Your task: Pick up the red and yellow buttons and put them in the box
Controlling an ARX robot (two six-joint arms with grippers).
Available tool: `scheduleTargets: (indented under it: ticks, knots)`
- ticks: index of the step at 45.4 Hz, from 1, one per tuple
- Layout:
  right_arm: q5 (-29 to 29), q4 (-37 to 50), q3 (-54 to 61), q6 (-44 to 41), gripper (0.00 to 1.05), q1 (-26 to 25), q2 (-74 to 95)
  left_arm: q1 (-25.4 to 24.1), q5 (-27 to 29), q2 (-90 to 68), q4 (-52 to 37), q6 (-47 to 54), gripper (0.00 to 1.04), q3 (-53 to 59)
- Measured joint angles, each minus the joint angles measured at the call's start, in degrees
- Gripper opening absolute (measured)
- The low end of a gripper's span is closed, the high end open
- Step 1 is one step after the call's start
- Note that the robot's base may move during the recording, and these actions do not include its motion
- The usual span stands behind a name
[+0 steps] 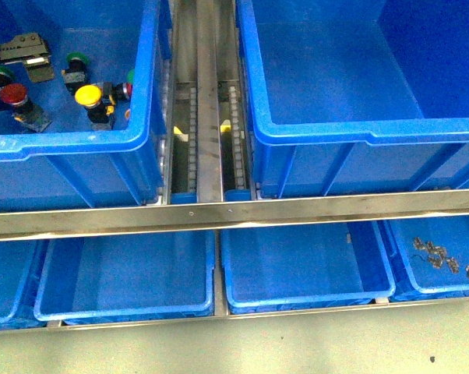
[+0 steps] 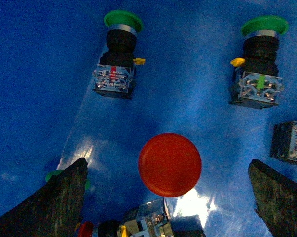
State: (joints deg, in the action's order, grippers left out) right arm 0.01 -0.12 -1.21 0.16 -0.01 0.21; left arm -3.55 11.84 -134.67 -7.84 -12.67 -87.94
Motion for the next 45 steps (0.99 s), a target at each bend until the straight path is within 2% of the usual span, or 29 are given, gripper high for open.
scheduleTargets:
  ticks: [16,45]
  knots:
    - [0.0,0.0,0.0,0.0,0.99,0.0,0.0,-0.7,-0.3,-4.2,1.3,0.1,0.97,-4.8]
    - [0.0,0.0,0.0,0.0,0.99,0.0,0.0,-0.8,-1.4,-5.7,2.4,-0.3,0.97,-5.7]
